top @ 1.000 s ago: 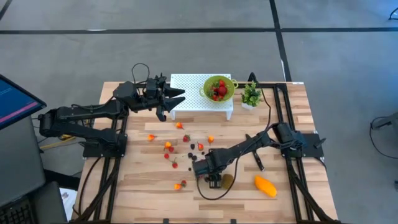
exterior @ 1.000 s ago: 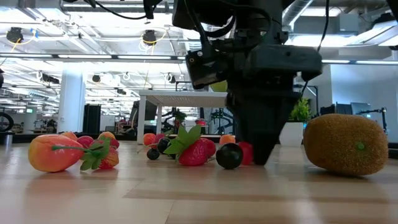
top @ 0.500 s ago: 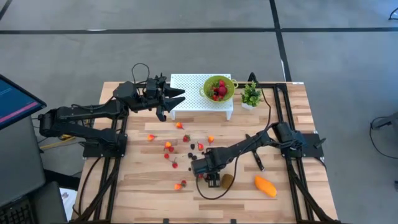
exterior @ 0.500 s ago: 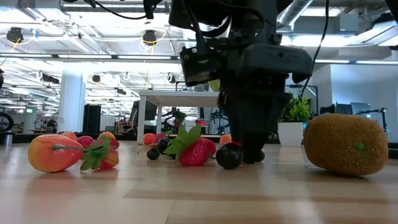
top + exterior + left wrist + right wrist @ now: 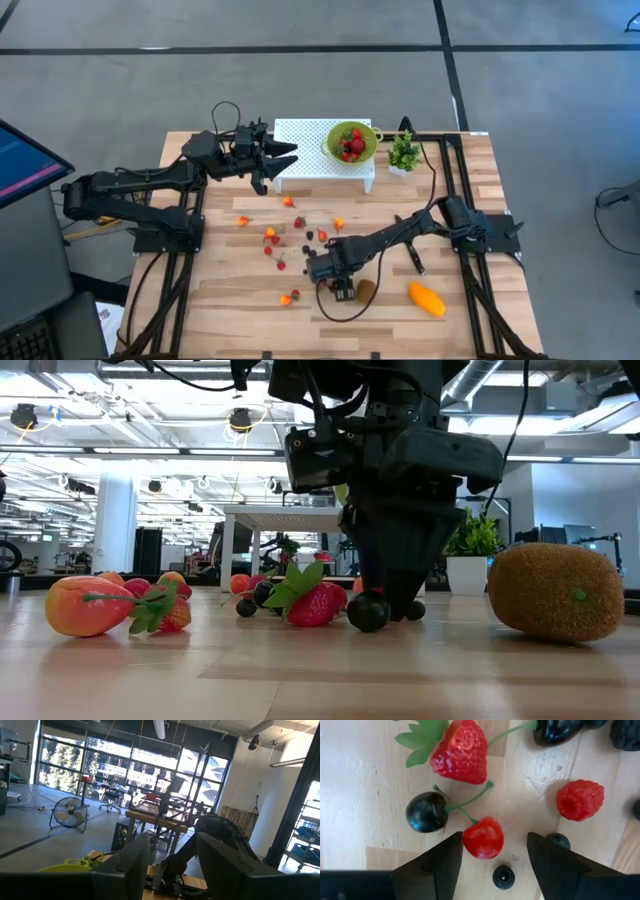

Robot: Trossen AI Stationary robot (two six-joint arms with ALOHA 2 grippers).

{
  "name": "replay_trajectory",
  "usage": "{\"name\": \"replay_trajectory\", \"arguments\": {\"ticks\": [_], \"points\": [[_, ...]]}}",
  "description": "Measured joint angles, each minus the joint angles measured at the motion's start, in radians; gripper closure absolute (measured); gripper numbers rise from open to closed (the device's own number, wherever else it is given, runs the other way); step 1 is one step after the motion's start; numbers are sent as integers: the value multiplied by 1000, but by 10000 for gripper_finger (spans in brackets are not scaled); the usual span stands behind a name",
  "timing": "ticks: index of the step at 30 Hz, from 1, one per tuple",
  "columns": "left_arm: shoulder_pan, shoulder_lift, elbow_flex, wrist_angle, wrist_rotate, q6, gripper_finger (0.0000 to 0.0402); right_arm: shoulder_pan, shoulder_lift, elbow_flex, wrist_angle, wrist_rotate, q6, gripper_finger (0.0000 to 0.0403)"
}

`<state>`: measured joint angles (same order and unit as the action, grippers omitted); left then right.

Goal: Pick & Place Fruit
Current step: Put the red cherry into the green strainer bowl

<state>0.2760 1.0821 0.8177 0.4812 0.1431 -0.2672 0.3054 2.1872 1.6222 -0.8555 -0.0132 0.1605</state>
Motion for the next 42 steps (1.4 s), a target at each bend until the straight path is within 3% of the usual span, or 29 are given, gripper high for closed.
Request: {"name": "replay_trajectory", "arguments": {"ticks": [15,25,35,39,42], "points": [[0,0,0,0,0,0,243,0,-2,0,3,-8,-11,292],[0,0,0,0,0,0,243,-7,-2,0,-28,-8,9,321],[0,0,0,0,0,0,243,-7,-21,1,-49,-13,53,390],[0,0,0,0,0,0,243,-3,-27,1,-48,-13,53,392],[0,0,0,0,0,0,243,2,-26,1,-47,-13,50,362]]}}
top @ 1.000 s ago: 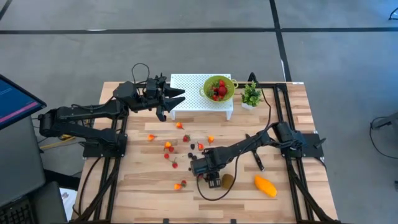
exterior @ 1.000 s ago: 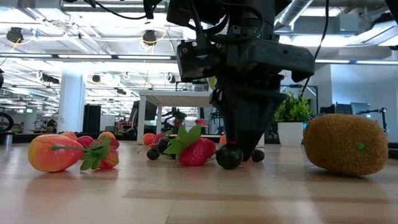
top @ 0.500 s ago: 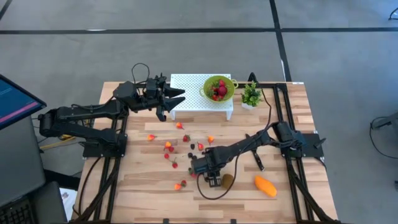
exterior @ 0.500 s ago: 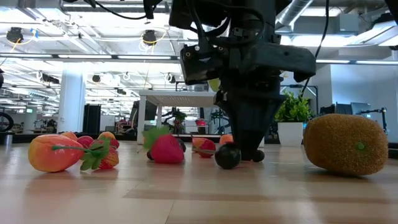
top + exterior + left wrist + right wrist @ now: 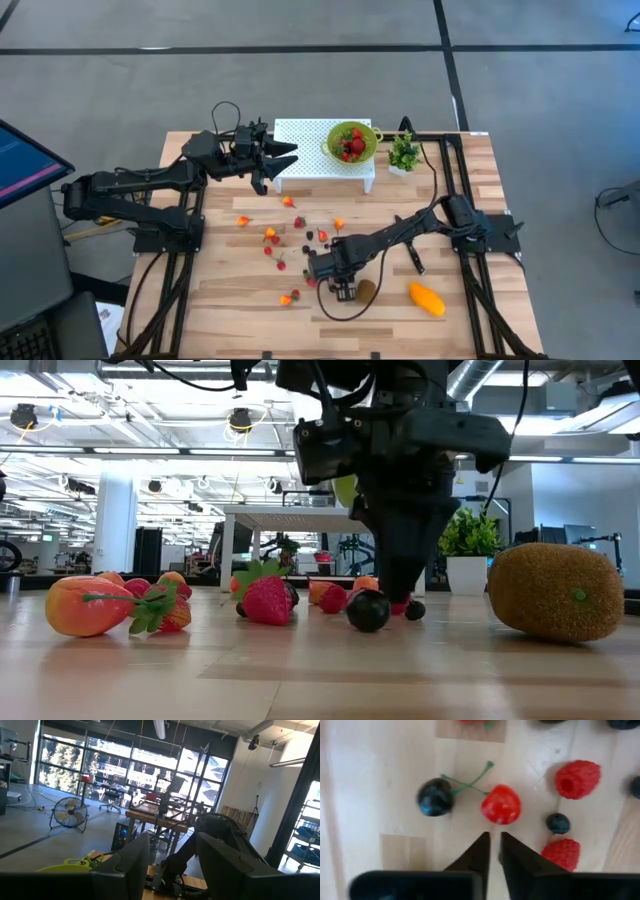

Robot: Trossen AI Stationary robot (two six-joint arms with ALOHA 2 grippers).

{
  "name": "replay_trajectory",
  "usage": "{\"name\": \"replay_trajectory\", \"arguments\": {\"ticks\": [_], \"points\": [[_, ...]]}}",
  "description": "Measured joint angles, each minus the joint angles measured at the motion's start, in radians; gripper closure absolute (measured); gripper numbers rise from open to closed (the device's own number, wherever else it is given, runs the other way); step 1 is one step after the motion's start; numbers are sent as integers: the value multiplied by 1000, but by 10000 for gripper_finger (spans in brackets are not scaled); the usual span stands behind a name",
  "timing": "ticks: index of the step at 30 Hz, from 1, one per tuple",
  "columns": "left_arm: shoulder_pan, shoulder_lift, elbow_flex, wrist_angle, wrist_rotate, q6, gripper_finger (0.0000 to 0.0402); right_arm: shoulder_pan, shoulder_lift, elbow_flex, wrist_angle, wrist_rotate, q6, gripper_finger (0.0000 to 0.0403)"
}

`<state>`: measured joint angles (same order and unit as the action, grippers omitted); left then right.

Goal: Pick & Place Fruit
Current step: Put the red cherry into the green strainer bowl

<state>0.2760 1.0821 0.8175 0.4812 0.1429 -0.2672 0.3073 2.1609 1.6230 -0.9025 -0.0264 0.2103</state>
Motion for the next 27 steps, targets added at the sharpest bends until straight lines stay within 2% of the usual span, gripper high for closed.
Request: {"name": "replay_trajectory", "arguments": {"ticks": [9,13,18,27], "points": [[0,0,0,0,0,0,243,-1,0,0,52,20,-97,213],[0,0,0,0,0,0,243,0,0,0,56,24,-106,172],[0,0,0,0,0,0,243,0,1,0,79,26,-125,172],[0,0,0,0,0,0,243,-1,2,-1,77,26,-132,233]]}}
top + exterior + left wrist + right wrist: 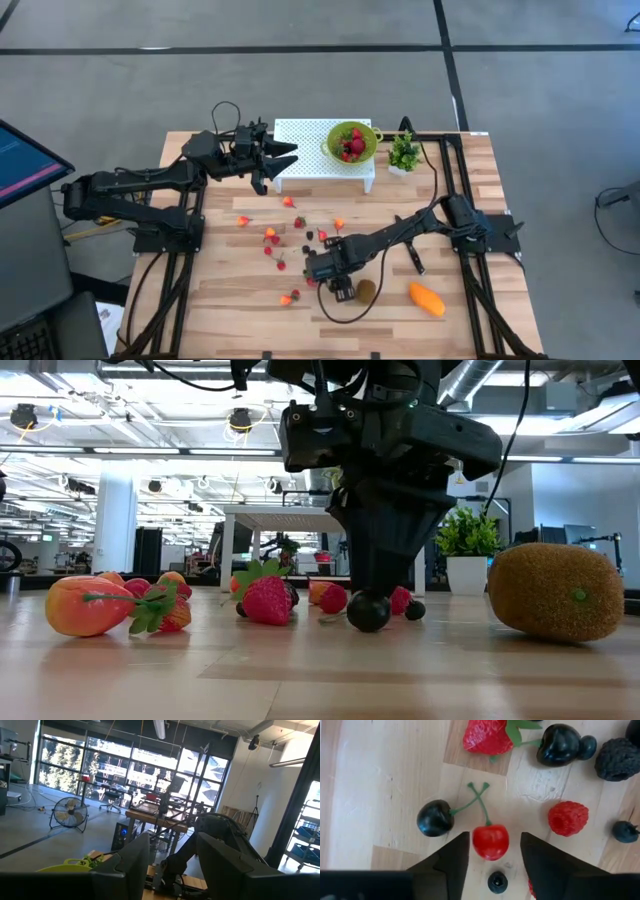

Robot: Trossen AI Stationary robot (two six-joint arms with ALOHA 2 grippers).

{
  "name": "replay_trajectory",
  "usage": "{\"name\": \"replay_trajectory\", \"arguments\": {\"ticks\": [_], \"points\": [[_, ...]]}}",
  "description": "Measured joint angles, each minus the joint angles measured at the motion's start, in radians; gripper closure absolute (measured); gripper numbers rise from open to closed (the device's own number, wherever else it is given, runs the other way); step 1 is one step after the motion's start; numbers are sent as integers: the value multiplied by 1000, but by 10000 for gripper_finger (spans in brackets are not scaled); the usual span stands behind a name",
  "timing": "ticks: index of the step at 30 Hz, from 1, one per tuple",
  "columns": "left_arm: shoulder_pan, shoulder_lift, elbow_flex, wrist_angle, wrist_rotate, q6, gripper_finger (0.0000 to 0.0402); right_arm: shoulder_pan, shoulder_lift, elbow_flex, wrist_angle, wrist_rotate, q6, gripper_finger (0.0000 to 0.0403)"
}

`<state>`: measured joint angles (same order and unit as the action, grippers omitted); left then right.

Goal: Pick & Place Fruit
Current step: Put the red cherry into the green strainer bowl

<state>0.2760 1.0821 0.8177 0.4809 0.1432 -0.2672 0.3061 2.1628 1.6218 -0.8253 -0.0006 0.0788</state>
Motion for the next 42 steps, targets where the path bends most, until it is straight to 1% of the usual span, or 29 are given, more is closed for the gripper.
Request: {"name": "replay_trajectory", "arguments": {"ticks": [4,8,12,22,29,38,42], "points": [[0,0,0,0,0,0,243,0,0,0,0,-1,0,258],[0,0,0,0,0,0,243,-3,0,-13,12,-2,0,272],[0,0,0,0,0,0,243,-9,0,-26,34,-30,4,278],[0,0,0,0,0,0,243,-14,0,-26,36,-33,-8,282],[0,0,0,0,0,0,243,-15,-2,-26,22,-33,0,305],[0,0,0,0,0,0,243,-22,-22,-30,-4,-29,57,314],[0,0,0,0,0,0,243,-32,-65,-29,-3,-26,82,334]]}}
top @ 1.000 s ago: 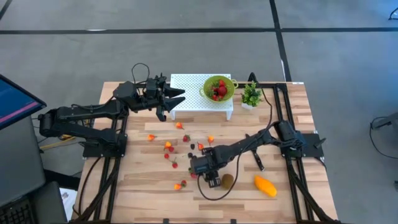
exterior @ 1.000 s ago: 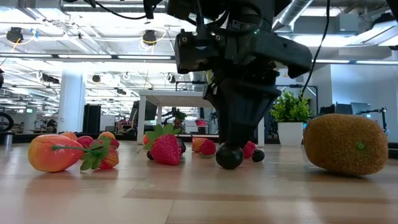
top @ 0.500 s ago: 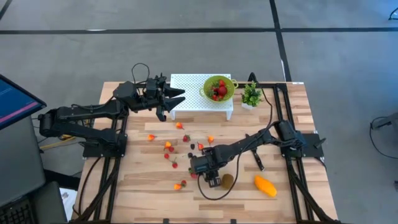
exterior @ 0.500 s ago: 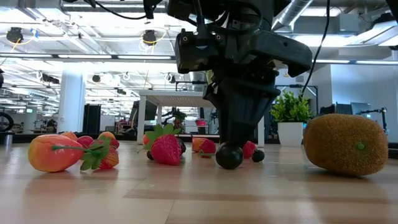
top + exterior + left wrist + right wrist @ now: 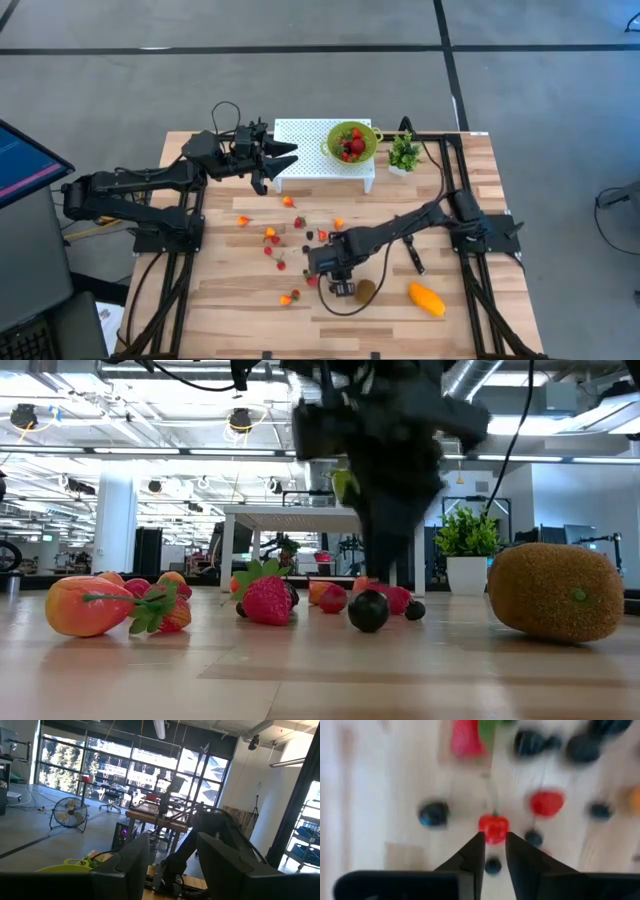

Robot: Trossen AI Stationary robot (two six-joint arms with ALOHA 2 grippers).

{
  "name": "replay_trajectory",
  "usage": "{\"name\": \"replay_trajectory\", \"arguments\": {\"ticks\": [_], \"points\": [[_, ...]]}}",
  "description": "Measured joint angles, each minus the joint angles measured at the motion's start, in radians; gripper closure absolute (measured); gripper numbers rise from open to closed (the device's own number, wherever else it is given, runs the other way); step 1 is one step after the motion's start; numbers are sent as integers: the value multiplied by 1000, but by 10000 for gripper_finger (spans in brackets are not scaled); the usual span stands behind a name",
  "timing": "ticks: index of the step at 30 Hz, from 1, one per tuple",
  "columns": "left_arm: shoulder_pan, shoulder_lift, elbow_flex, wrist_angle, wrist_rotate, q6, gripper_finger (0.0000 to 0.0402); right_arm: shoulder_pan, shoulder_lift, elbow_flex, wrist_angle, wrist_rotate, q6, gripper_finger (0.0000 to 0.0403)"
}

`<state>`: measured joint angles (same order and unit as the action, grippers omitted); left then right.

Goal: Pick & Place Fruit
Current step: Put the red cherry into the green strainer bowl, then put the red raspberry into the green strainer bowl

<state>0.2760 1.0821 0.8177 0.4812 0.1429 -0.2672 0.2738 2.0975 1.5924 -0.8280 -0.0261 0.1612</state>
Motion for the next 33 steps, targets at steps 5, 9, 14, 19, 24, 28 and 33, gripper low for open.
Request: {"name": "replay_trajectory", "arguments": {"ticks": [5,9,14,19,24,28,33], "points": [[0,0,0,0,0,0,243,-30,-82,0,11,5,5,365],[0,0,0,0,0,0,243,-59,-148,2,-3,8,36,390],[0,0,0,1,0,0,243,-72,-163,2,-56,9,94,398],[0,0,0,2,0,0,243,-67,-142,-18,-148,2,205,354],[0,0,0,6,0,0,243,-44,-143,-78,-24,-1,298,288],[0,0,0,7,0,0,243,-31,-137,-124,74,2,343,246],[0,0,0,8,0,0,243,-40,-101,-187,106,27,402,219]]}}
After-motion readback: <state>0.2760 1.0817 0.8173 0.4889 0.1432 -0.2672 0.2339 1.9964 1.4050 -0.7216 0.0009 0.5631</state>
